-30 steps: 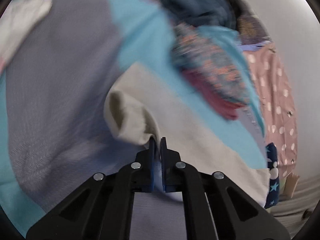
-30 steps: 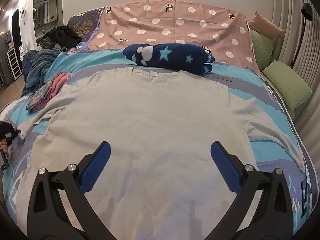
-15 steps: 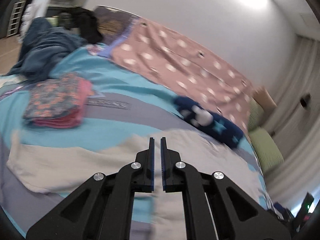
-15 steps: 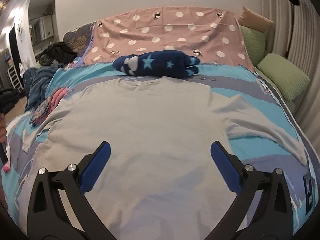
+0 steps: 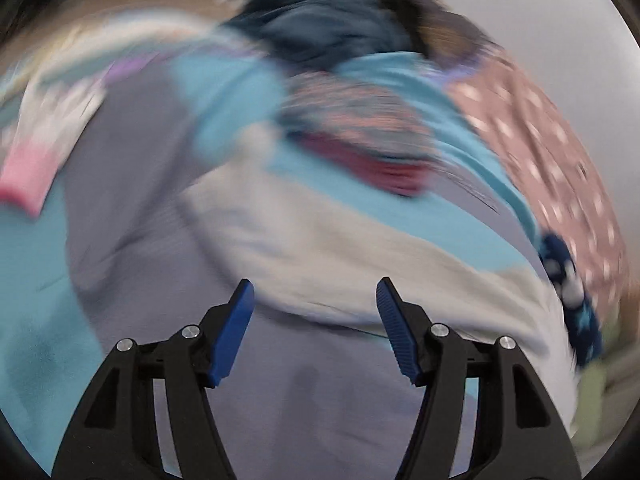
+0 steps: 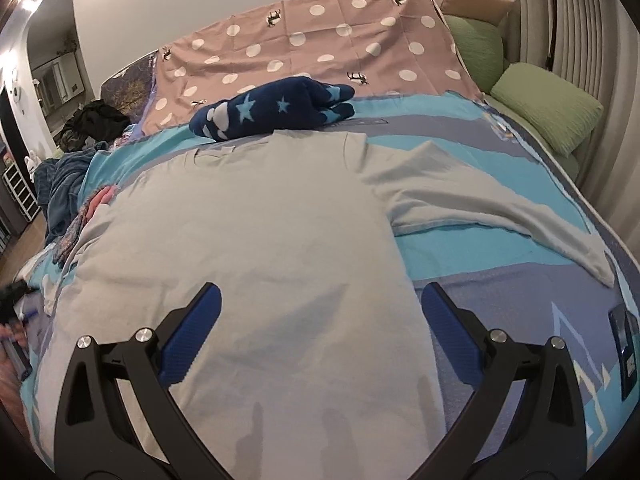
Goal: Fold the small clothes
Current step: 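Fold the held side over toward the shirt's center, open left gripper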
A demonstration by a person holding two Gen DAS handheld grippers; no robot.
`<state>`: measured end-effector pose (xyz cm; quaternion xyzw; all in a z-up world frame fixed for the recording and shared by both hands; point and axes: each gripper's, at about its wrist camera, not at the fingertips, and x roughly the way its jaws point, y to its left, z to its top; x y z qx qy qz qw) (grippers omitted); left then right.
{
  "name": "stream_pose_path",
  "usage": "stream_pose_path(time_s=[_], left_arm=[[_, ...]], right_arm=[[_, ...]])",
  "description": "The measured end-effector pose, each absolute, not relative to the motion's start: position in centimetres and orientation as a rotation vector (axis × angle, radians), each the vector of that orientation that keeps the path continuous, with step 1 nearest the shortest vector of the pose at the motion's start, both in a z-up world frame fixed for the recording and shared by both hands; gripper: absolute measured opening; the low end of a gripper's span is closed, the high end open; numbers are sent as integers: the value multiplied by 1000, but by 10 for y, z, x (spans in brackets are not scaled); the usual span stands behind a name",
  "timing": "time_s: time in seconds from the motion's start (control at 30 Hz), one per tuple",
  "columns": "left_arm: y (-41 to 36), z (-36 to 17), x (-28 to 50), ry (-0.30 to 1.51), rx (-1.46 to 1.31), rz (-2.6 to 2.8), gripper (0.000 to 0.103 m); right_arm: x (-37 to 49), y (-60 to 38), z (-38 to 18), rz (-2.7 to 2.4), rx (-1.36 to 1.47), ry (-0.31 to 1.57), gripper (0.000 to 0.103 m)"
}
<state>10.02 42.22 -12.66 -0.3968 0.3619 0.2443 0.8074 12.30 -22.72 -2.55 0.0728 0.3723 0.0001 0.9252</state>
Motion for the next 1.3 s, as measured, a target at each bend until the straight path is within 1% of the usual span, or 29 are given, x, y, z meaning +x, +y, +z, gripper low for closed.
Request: stream_pose_path(time_s=[0.13,0.2,0.23,0.3,0.33,0.37,0.47,0.53,0.63,0.73,0.8,0.87,0.97,1.1,1.2,1.23,1.27,1.3], left_arm=[[482,-169,85,738,-1098,560,63],[499,-185,84,731,-1187,559,63],[506,-193,85,715,-1227,559,60],[508,-196,94,678,-1239,546,41],[512,-197,103,679,-1221,501,11],[512,-197,113,696,-1199,476,2],[507,-183,127,685,-1128,458,2],[495,-161,137,654,-1060,412,2],[460,-109,151,602,-932,298,2],[404,-51,164,554,-788,143,2],[353,-15,171,519,-701,11,2],[300,14,178,501,-626,-117,2],[215,37,190,514,-507,-283,2],[111,28,198,593,-322,-405,2],[49,-7,200,695,-170,-452,6],[35,-18,200,730,-132,-470,11],[22,-32,200,773,-98,-488,20],[16,-42,199,805,-76,-495,25]], right_arm=[[127,-214,-25,6,151,785,101],[128,-203,-25,9,125,790,101],[129,-199,-24,10,116,791,101],[131,-188,-23,15,94,794,101],[132,-184,-22,17,87,794,101],[134,-179,-21,20,80,794,101],[135,-167,-18,31,59,792,101],[137,-161,-16,37,41,788,101],[139,-153,-13,50,31,783,101],[140,-147,-11,73,39,776,101],[139,-145,-12,86,33,773,101],[138,-146,-12,91,29,771,101],[137,-156,-13,85,40,767,101],[137,-181,-17,66,89,773,101],[138,-202,-21,53,133,787,101],[138,-209,-22,56,150,787,101],[138,-215,-24,63,166,786,101],[138,-219,-25,74,180,789,100]])
